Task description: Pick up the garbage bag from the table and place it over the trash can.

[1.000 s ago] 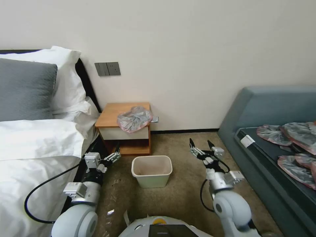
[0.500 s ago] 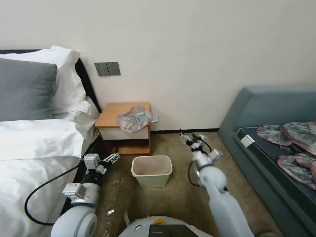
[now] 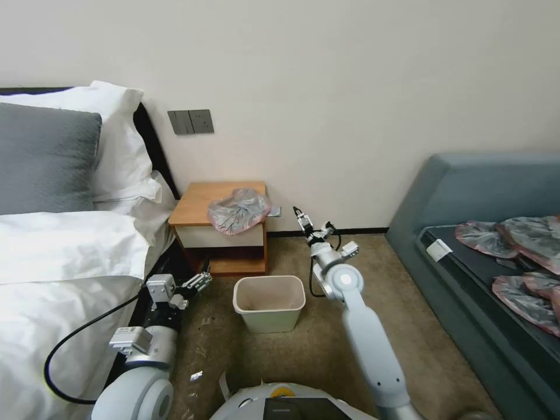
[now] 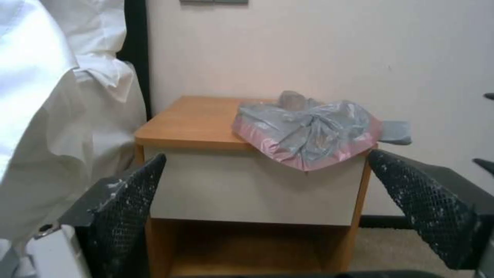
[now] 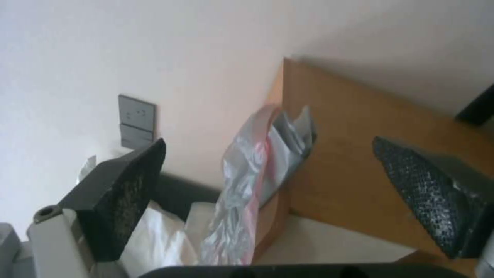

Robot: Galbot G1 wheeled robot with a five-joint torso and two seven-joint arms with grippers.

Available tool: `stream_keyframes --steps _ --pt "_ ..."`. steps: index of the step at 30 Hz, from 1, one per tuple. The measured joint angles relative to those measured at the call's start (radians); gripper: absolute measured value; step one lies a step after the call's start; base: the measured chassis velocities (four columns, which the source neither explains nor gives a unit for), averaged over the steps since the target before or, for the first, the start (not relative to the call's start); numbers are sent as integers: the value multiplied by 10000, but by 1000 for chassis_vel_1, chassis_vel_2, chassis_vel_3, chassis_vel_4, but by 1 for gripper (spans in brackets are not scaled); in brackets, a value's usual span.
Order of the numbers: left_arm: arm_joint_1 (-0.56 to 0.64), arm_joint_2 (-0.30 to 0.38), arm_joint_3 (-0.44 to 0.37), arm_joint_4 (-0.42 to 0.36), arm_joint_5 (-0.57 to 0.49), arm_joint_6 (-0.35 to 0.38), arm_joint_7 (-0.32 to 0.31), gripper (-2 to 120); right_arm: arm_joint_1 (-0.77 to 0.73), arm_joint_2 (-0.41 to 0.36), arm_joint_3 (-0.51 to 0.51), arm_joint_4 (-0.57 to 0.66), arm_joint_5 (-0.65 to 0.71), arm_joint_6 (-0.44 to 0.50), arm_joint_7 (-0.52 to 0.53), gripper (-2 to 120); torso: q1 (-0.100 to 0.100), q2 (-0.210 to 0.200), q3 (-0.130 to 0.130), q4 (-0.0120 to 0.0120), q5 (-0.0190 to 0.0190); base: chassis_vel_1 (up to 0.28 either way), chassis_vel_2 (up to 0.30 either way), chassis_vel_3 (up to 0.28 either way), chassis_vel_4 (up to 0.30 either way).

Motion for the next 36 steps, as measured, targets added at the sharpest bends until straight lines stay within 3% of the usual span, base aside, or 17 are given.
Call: stream_keyframes --steps 11,22,28,35,36 --pt "-60 -69 -20 0 -184 49 10 100 762 340 -468 -1319 382 -102 -240 100 0 0 0 0 -1 0 0 0 0" --pt "-64 -293 46 3 -172 52 35 100 1916 577 -953 -2724 388 482 -205 100 0 0 0 1 0 0 0 0 0" --pt "-57 -370 79 4 -161 72 59 100 2079 586 -1037 -3017 333 602 -264 85 0 -1 0 1 1 0 0 0 0" --pt "-37 -340 71 4 -197 113 71 100 2271 611 -1043 -3280 275 630 -570 53 0 0 -1 1 0 0 0 0 0" --pt "-37 -340 71 4 -197 113 71 100 2271 611 -1043 -3280 275 630 -570 53 0 0 -1 1 0 0 0 0 0"
